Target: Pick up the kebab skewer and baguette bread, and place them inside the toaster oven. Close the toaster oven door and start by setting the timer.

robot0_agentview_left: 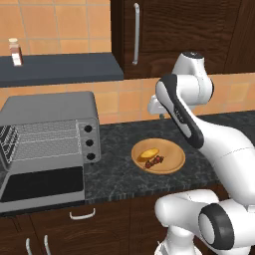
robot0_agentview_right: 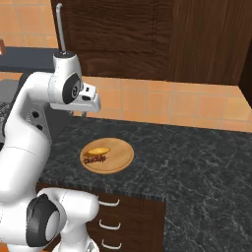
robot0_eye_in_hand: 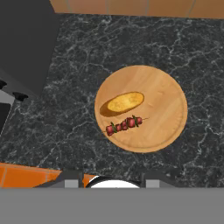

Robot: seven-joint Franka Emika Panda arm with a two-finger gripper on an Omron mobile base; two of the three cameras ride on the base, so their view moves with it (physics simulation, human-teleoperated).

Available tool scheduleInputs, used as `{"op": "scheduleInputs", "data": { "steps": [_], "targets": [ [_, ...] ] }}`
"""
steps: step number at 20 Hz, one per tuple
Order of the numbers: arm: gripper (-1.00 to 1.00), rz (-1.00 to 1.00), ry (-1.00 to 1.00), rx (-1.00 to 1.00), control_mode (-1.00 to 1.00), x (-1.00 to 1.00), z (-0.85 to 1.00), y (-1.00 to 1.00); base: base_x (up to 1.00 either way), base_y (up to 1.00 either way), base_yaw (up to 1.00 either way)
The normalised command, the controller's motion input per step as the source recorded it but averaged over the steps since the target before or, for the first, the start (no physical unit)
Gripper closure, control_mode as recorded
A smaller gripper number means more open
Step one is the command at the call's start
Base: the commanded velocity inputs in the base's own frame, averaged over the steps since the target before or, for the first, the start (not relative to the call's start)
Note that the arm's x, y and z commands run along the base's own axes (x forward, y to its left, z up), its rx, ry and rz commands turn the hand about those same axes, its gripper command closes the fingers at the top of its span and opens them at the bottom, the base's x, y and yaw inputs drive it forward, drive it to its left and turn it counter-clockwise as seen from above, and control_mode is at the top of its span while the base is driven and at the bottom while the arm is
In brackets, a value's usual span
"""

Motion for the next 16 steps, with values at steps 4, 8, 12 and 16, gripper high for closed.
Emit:
{"op": "scheduleInputs", "data": {
  "steps": [4, 8, 12, 16],
  "targets": [
    [-1.0, 0.0, 0.0, 0.0, 1.0, 0.0, 0.0, 0.0, 0.0, 0.0, 0.0],
    [-1.0, 0.0, 0.0, 0.0, 1.0, 0.0, 0.0, 0.0, 0.0, 0.0, 0.0],
    [-1.0, 0.0, 0.0, 0.0, 1.0, 0.0, 0.0, 0.0, 0.0, 0.0, 0.0],
    [-1.0, 0.0, 0.0, 0.0, 1.0, 0.0, 0.0, 0.0, -0.06, 0.22, 0.0]
  ]
}}
